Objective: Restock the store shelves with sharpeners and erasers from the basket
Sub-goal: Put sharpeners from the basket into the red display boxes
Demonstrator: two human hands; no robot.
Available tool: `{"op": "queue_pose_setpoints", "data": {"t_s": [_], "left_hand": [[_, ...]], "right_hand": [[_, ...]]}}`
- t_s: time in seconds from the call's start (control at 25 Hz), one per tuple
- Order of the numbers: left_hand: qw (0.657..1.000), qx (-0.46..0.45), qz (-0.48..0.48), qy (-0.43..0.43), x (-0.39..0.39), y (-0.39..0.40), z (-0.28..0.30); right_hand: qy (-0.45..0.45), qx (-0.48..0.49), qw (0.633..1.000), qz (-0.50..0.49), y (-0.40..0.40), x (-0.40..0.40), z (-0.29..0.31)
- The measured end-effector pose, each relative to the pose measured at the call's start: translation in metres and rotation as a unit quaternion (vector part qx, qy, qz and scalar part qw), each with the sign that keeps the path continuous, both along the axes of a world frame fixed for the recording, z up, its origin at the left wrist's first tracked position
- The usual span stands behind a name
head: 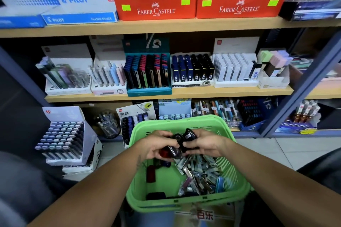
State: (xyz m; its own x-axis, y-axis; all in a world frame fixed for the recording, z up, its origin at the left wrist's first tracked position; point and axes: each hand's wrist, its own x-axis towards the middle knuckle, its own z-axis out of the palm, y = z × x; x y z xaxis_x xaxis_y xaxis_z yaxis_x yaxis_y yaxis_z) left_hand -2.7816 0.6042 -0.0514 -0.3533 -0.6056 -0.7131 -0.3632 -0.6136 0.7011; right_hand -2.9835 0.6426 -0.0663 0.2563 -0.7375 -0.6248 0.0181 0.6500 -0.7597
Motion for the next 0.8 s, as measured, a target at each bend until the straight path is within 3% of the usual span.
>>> {"op": "queue_pose_setpoints", "data": {"t_s": [0.16,0.36,0.56,0.68,0.8], "left_hand": [[0.998,-0.027,0.021,0.047,-0.001,-0.008,0.030],[0.994,-0.107,-0.007,0.030,-0.020,-0.020,0.095],[0.977,-0.209,-0.036,0.018,-0.039,-0.027,0.160],[0.961,-0.269,-0.065,0.012,-0.049,-0.031,0.203],[0.939,-0.329,-0.092,0.035,-0.061,-0.034,0.244]], "right_hand": [[0.014,-0.093,0.995,0.013,-0.009,-0.013,0.030],[0.043,-0.217,0.975,0.012,-0.020,-0.026,0.090],[0.033,-0.259,0.965,0.009,-0.024,-0.043,0.144],[0.010,-0.275,0.960,-0.044,-0.024,-0.052,0.181],[0.101,-0.367,0.922,-0.063,-0.018,-0.068,0.228]]}}
